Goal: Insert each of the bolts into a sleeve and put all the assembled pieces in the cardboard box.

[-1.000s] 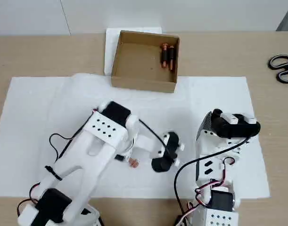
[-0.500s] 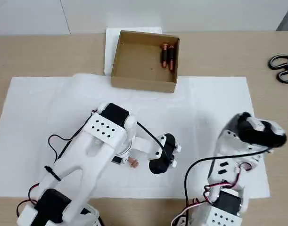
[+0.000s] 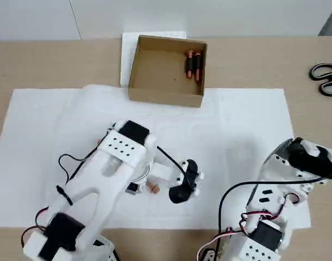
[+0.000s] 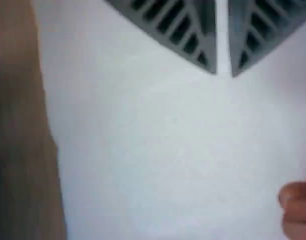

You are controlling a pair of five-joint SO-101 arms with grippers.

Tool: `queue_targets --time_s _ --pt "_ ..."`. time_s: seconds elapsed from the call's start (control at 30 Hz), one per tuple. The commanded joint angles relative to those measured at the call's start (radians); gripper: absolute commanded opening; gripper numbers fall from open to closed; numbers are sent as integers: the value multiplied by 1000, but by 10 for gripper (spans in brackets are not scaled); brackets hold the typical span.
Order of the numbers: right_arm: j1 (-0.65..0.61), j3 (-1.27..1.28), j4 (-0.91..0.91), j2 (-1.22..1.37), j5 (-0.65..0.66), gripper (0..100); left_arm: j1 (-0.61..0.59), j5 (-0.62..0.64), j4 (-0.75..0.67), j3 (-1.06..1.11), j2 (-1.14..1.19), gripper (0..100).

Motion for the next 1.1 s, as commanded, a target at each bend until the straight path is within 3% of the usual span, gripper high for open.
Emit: queue_targets --time_s 0.0,0.5,1.07 --pt "12 9 2 -15 -11 8 2 -51 20 -7 25 122" --pt "7 9 4 -10 -11 6 121 -51 18 -162 175 137" --pt "7 9 4 -5 -12 5 117 0 12 -323 249 137"
